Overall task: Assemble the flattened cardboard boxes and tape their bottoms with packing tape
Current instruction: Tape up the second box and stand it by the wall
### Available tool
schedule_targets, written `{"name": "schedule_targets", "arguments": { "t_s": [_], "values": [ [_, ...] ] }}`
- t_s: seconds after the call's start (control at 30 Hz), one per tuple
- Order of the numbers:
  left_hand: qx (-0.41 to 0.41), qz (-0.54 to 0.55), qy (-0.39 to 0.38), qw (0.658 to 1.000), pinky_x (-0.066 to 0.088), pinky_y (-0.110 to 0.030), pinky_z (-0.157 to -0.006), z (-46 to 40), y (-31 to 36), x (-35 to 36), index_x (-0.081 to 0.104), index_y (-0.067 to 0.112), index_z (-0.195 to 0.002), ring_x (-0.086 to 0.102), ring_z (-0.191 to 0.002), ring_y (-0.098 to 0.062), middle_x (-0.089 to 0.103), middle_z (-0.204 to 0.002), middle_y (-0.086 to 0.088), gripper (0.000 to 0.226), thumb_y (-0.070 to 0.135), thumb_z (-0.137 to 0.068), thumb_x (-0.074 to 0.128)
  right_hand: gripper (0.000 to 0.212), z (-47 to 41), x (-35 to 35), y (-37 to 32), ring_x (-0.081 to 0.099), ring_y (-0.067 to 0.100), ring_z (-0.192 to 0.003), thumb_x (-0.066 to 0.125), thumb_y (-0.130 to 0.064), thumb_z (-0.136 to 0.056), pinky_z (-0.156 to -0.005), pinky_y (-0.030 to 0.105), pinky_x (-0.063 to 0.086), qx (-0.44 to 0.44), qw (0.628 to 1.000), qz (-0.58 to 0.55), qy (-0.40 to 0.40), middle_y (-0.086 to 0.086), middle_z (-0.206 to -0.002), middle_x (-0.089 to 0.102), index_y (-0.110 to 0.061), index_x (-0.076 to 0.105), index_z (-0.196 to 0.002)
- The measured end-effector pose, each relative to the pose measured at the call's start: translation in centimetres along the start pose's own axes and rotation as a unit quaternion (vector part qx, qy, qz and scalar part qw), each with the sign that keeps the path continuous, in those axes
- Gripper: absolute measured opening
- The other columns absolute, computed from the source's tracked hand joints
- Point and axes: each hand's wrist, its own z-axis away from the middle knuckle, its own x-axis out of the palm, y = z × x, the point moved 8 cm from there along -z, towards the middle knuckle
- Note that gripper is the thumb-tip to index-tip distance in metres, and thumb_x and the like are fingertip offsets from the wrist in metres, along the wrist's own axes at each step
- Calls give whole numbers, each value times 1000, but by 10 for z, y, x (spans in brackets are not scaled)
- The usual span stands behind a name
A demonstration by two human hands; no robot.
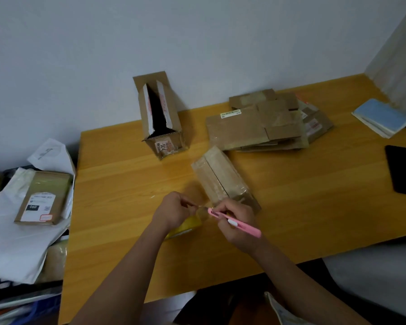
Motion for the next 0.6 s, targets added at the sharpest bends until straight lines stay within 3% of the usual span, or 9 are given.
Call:
{"name": "schedule_targets", "arguments": {
  "t_s": [0.07, 0.13, 0.23, 0.33, 0.43, 0.53, 0.6],
  "values": [
    [2, -4, 7, 1000, 50, -31, -68, 1, 1, -1, 79, 16, -87, 62, -79, -14, 69, -82, 2, 9, 13, -86, 70, 12, -4, 5, -1, 59, -1, -81, 59, -4, -84, -67, 11, 44, -8, 999, 41, -6, -1, -92, 66, -3, 66, -94],
    [-2, -5, 14, 1000, 52, -33, -68, 0, -2, -2, 79, 19, -84, 62, -77, -14, 68, -79, 5, 9, 15, -85, 71, 21, -8, 14, 0, 59, 9, -87, 54, -11, -85, -73, 18, 48, -17, 992, 115, -51, 5, -98, 64, -4, 65, -102],
    [0, -9, 11, 1000, 55, -38, -70, 0, -1, -1, 79, 20, -82, 65, -77, -19, 69, -78, 3, 9, 15, -84, 72, 28, -11, 22, 5, 49, 11, -82, 47, -20, -80, -70, 19, 40, -31, 977, 190, -93, 7, -91, 59, -3, 63, -96],
    [-8, -6, 14, 1000, 56, -40, -72, 0, -4, -2, 79, 21, -80, 66, -79, -22, 72, -78, 0, 8, 15, -82, 73, 20, -13, 24, 4, 49, 14, -75, 53, -16, -74, -63, 22, 40, -41, 970, 219, -102, 6, -85, 57, -6, 61, -90],
    [-12, 0, 11, 1000, 54, -38, -71, 3, -6, 1, 78, 22, -76, 66, -77, -21, 68, -72, 7, 11, 15, -82, 74, 17, -14, 25, 4, 43, 12, -68, 56, -9, -68, -57, 22, 36, -52, 968, 220, -108, 9, -77, 57, -3, 62, -83],
    [-11, 11, 14, 1000, 51, -31, -67, 4, -5, 1, 79, 18, -78, 61, -69, -14, 64, -67, 13, 9, 12, -82, 73, 19, -16, 26, 8, 46, 14, -69, 51, -14, -72, -56, 25, 41, -50, 967, 214, -129, 10, -78, 57, -3, 62, -83],
    [-9, 26, 12, 1000, 47, -18, -59, 4, -6, 2, 79, 14, -81, 57, -65, -4, 63, -66, 14, 8, 10, -83, 72, 22, -16, 25, 5, 49, 17, -67, 48, -18, -72, -54, 26, 42, -58, 969, 199, -132, 10, -76, 57, -3, 61, -81]
  ]
}}
